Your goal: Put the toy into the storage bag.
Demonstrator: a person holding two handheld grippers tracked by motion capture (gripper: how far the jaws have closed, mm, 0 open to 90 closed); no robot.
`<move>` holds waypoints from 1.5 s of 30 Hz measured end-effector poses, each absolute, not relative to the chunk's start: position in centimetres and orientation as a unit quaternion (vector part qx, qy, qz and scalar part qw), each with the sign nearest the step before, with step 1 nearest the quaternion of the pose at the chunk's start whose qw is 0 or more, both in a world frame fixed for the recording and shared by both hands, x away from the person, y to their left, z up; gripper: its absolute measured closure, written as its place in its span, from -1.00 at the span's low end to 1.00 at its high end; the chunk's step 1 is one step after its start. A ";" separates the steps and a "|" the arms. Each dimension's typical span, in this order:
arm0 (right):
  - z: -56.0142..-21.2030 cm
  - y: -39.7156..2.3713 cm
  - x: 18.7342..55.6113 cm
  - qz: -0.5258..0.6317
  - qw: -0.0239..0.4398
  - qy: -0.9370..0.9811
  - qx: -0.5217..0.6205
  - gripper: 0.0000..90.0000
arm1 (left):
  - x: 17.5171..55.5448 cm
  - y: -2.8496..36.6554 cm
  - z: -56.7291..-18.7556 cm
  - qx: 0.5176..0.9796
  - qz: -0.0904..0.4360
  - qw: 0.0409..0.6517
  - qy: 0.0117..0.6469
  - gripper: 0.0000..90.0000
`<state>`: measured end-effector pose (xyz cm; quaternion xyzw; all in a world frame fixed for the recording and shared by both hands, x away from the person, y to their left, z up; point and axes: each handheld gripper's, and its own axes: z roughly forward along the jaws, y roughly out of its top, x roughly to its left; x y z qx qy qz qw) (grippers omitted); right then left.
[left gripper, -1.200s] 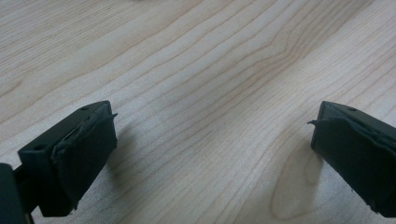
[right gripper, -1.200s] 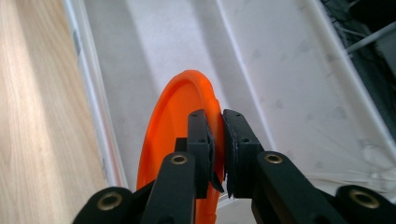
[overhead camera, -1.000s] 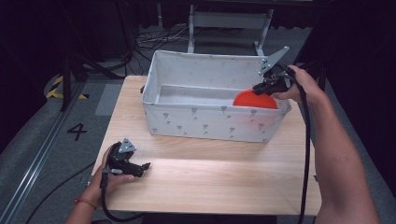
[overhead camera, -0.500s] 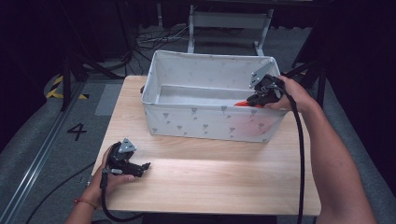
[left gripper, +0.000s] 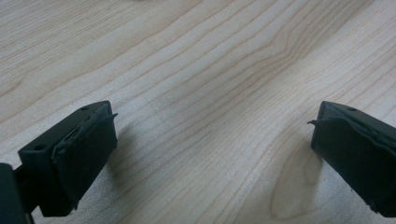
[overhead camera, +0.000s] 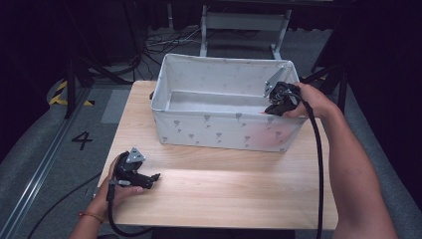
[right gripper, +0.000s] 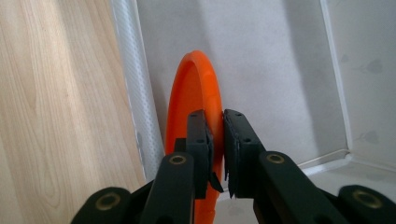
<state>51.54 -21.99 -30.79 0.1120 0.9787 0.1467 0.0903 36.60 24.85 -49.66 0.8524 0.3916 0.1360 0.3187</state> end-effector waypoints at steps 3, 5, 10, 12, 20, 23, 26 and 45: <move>-31.0 -22.1 51.7 0.136 0.083 0.980 0.116 0.80 | 36.6 24.8 -49.7 0.852 0.136 0.319 0.392 -0.99; -31.1 -22.2 51.9 0.134 0.079 0.980 0.122 0.80 | 36.6 24.8 -49.7 0.852 0.136 0.319 0.392 -0.99; -31.4 -22.3 52.1 0.126 0.069 0.982 0.125 0.79 | 36.6 24.8 -49.7 0.852 0.136 0.319 0.392 -0.99; -31.5 -22.4 52.2 0.122 0.065 0.981 0.133 0.79 | 36.6 24.8 -49.7 0.852 0.136 0.319 0.392 -0.99; -31.4 -23.0 52.3 0.121 0.073 0.978 0.151 0.71 | 36.6 24.8 -49.7 0.852 0.136 0.319 0.392 -0.99; -31.2 -23.2 52.2 0.121 0.077 0.978 0.153 0.66 | 36.6 24.8 -49.7 0.852 0.135 0.319 0.392 -0.99; -31.1 -23.4 52.1 0.131 0.082 0.975 0.159 0.59 | 36.6 24.8 -49.7 0.852 0.135 0.319 0.393 -0.99; -29.7 -24.8 51.1 0.236 0.117 0.945 0.193 0.15 | 36.6 24.8 -49.7 0.852 0.134 0.319 0.393 -0.99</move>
